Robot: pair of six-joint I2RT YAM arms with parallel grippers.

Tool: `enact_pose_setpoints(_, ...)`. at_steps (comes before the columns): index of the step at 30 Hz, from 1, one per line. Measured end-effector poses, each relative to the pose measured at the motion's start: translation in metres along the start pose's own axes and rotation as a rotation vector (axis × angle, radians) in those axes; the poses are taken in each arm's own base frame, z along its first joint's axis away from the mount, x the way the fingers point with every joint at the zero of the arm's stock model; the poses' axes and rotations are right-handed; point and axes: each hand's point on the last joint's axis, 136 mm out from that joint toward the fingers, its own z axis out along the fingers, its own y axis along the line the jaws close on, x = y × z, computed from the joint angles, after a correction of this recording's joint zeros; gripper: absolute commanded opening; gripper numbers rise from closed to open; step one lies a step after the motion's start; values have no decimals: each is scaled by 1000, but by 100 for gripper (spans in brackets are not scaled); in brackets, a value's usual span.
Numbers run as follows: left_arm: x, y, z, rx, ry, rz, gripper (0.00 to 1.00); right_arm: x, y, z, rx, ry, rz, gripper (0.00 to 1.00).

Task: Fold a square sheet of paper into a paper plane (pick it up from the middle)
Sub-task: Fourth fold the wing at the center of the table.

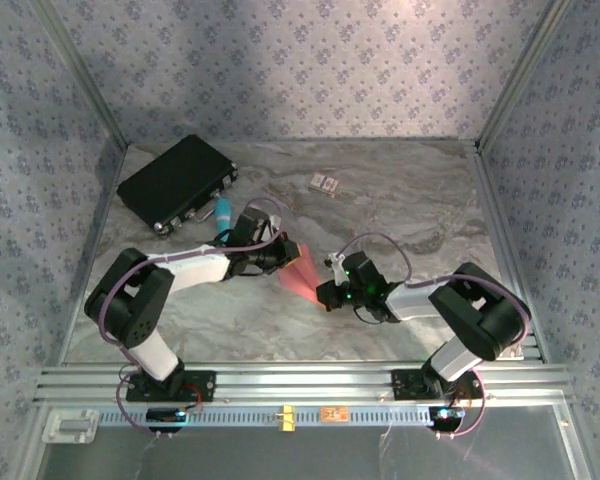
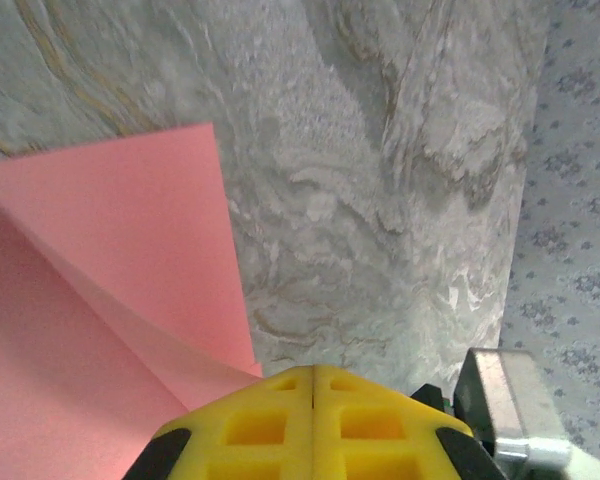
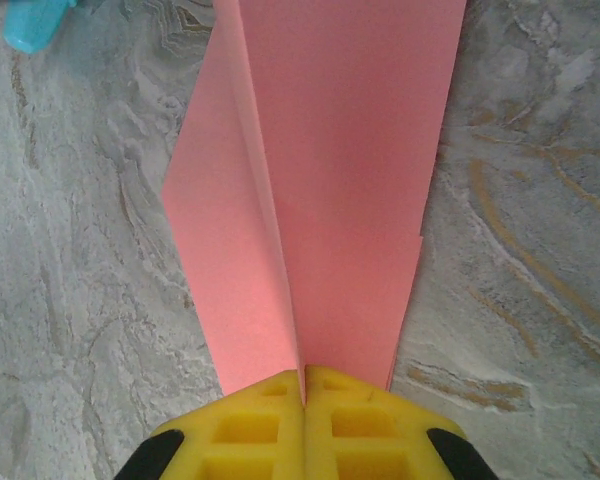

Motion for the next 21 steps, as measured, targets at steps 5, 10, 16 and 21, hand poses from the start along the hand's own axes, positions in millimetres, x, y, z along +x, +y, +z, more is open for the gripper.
enact_pose_setpoints(5,15,6,13,-16,47,1,0,-1,-1,0,-8,3,32,6)
enact_pose_setpoints(10,18,19,21,-47,62,-14,2,-1,-2,0,-20,21,48,7)
enact_pose_setpoints(16,18,27,26,-66,60,-20,3,-1,-1,1,-36,57,69,7)
enact_pose_setpoints(21,15,28,26,-73,46,-23,3,-2,-1,3,-37,76,80,7)
